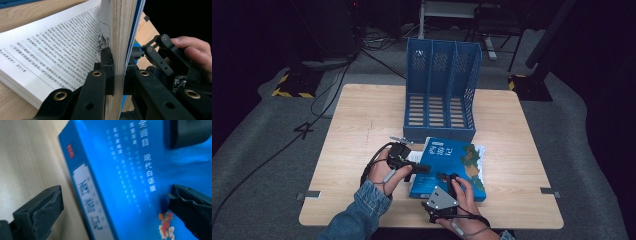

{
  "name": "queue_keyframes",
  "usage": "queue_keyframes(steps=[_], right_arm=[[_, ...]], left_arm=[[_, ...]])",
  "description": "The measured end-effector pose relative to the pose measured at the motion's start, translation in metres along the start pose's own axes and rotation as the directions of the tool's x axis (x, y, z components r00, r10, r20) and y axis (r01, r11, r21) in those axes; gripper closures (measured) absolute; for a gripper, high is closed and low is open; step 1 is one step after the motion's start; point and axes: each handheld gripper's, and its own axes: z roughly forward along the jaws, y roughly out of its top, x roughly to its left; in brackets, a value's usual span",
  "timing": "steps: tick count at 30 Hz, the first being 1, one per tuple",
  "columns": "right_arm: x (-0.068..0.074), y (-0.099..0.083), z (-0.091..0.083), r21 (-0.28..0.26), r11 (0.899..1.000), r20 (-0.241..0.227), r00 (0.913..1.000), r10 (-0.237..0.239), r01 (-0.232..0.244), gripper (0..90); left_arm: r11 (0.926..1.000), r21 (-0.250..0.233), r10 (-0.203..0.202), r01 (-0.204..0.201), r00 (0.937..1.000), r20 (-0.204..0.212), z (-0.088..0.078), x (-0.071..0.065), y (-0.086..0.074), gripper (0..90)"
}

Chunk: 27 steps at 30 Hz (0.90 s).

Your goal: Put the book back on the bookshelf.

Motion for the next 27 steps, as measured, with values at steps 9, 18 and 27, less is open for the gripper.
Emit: queue_keyframes(steps=[9,18,27], right_arm=[[0.005,-0.012,0.015,-0.009,0.992,0.082,0.9887,-0.126,0.127,0.0],[0.008,-0.02,0.025,-0.035,0.992,0.148,0.9819,-0.119,0.125,0.0],[0.009,-0.022,0.027,-0.06,0.994,0.166,0.9826,-0.084,0.095,0.0]], left_arm=[[0.9986,-0.013,-0.051,0.051,0.9985,-0.019,0.004,0.008,-0.009,84.0],[0.9968,-0.019,-0.077,0.077,0.9969,-0.014,0.006,0.014,-0.013,83.8],[0.9972,-0.049,-0.058,0.057,0.9978,-0.033,0.007,0.014,-0.018,83.4]])
